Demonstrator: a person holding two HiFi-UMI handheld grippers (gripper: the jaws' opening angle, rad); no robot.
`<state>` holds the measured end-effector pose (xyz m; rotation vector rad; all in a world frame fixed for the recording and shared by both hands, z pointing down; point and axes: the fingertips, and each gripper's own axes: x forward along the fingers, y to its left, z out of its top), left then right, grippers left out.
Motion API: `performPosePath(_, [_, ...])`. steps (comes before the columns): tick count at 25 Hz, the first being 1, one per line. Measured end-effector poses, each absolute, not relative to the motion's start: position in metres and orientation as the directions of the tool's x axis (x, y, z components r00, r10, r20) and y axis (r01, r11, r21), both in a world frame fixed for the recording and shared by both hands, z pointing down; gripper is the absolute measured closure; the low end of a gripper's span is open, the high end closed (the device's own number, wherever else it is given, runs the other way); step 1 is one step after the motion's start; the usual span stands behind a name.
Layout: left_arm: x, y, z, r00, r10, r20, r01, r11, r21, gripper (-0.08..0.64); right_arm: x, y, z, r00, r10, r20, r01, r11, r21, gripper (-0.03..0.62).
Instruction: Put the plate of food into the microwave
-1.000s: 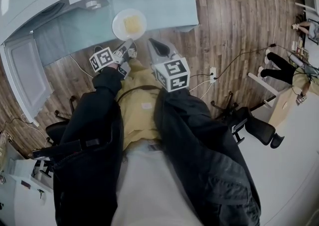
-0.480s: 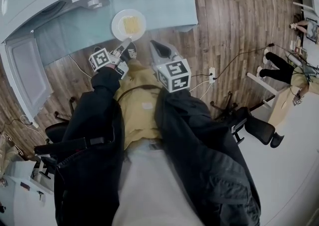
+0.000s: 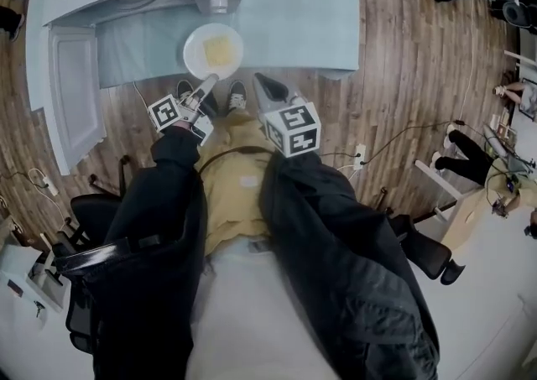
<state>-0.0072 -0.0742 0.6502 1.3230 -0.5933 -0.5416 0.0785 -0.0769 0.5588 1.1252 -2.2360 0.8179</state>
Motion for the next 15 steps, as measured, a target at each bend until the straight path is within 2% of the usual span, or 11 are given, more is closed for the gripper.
performPosePath(6, [-0.077, -0.098, 0.640, 0.638, -0.766, 0.081, 0.027, 0.127, 0.991, 0.548, 0.036, -0.087, 0.556, -0.560, -0.503, 0.658, -0.804, 0.520, -0.287, 0.594])
performPosePath(15, [-0.141, -0.147, 0.627, 0.571, -0.819, 0.051, 0.040, 0.089, 0.995, 0.548, -0.001, -0.106, 0.556, -0.554, -0.498, 0.667, -0.807, 0.518, -0.283, 0.594])
